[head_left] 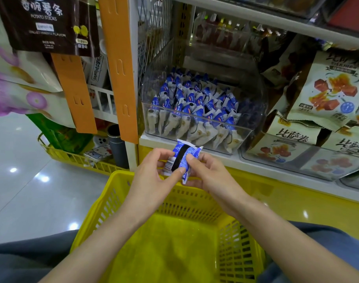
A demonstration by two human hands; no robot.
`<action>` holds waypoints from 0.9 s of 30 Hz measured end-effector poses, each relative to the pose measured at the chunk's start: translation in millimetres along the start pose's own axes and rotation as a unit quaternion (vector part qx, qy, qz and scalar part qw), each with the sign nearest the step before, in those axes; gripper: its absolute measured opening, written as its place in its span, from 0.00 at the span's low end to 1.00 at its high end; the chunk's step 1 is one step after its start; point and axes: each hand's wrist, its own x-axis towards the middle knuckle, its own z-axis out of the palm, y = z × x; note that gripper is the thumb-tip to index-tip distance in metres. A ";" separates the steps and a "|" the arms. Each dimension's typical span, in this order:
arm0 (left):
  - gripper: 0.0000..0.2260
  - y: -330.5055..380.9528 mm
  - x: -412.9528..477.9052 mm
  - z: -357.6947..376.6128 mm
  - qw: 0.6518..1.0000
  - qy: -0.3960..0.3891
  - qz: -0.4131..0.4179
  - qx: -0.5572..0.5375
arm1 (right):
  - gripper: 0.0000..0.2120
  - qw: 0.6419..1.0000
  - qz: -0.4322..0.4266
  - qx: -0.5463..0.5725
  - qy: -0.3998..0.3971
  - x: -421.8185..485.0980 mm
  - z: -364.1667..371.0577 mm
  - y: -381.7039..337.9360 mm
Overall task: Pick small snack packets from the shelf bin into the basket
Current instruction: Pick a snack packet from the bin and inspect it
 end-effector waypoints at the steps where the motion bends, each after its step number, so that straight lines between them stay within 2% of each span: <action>1: 0.12 -0.3 -0.3 -0.5 1.000 -0.001 0.003 0.002 | 0.13 1.000 0.002 0.002 -0.001 0.2 0.3 0.6; 10: 0.07 -3.0 1.7 -3.6 0.999 -0.043 -0.017 -0.018 | 0.17 1.000 -0.008 -0.023 -0.011 0.3 -0.5 2.4; 14: 0.11 -6.5 -2.1 -6.0 0.994 -0.048 0.042 0.084 | 0.15 0.999 -0.027 -0.039 -0.014 0.8 1.0 5.1; 19: 0.13 -9.0 -3.6 -9.9 0.972 -0.047 0.088 0.214 | 0.14 0.989 -0.067 -0.128 -0.026 0.1 2.7 13.3; 27: 0.10 -6.6 -1.5 -13.1 0.955 -0.036 0.096 0.278 | 0.13 0.978 -0.087 -0.178 -0.057 0.4 2.7 17.7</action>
